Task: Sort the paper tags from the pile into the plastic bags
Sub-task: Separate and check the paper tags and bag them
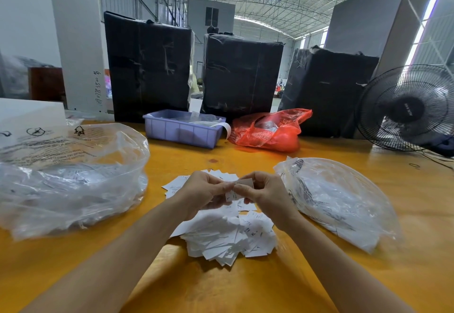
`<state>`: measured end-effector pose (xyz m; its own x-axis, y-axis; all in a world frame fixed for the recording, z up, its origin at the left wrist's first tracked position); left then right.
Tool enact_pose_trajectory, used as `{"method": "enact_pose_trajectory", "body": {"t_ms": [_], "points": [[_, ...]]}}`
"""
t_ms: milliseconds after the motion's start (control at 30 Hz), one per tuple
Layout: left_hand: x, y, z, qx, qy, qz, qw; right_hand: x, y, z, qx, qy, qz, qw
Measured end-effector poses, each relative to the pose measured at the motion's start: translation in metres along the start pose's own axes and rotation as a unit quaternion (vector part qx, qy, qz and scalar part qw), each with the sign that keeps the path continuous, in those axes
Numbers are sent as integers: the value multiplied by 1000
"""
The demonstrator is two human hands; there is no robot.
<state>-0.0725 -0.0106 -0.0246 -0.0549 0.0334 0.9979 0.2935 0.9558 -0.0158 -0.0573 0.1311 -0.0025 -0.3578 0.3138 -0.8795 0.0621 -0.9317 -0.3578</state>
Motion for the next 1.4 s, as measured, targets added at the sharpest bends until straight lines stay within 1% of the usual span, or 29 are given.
{"method": "enact_pose_trajectory", "body": {"t_ms": [100,167,267,300,367,433,500,600,667,700,767,900,1000,1100,1167,1200,1233,1300,1367,1400], "points": [[0,-2,2,16,9,-2,1000,4,7,0,-38,34,-26,998],[-1,-5,4,27,14,-3,1000,6,13,0,-67,56,-6,996],[-3,-5,4,25,14,7,1000,5,18,-1,-96,63,21,993],[-4,-4,4,24,14,14,1000,4,17,-1,-89,61,18,994],[-4,-3,4,30,16,20,999,3,12,0,-46,50,12,998],[-4,-3,4,51,20,-3,998,2,6,0,8,31,4,999],[-5,-7,4,80,23,-33,996,-1,5,0,34,12,-24,999],[-9,-10,2,122,6,-69,990,-10,17,-2,3,-34,-91,995],[-12,-10,1,141,-9,-90,986,-13,25,-3,-27,-50,-98,994],[-13,-10,0,147,-14,-100,984,-12,27,-3,-33,-49,-85,995],[-14,-10,0,149,-18,-116,982,-7,25,-2,-22,-29,-46,998],[-10,-5,0,115,-31,-100,988,11,11,0,41,60,75,995],[-3,-8,-1,74,-43,-50,995,21,1,1,67,110,141,982],[1,-15,-2,32,-49,-3,998,22,-5,3,72,110,164,978],[5,-20,-3,33,-50,-1,998,22,-16,4,96,98,131,982],[9,-25,-5,41,-49,7,998,21,-24,3,115,86,72,987],[13,-30,-7,52,-47,19,997,20,-34,2,133,73,-12,988],[28,-43,-13,74,-35,46,996,18,-46,-1,149,43,-167,974],[50,-65,-22,119,-5,94,988,10,-49,-5,162,-13,-237,958],[63,-82,-28,159,16,130,978,1,-48,-7,178,-61,-253,949]]}}
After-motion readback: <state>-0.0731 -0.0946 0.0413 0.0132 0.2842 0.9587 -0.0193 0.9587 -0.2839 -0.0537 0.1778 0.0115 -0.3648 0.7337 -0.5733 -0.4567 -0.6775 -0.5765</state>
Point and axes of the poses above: each hand's wrist, its own z-axis towards the middle knuckle, its own y-axis out of the palm, x = y × z, the point moved 7 cm from there along z, towards the middle knuckle, and after that the axes turned 5 degrees about -x, right-handed, at the moved point
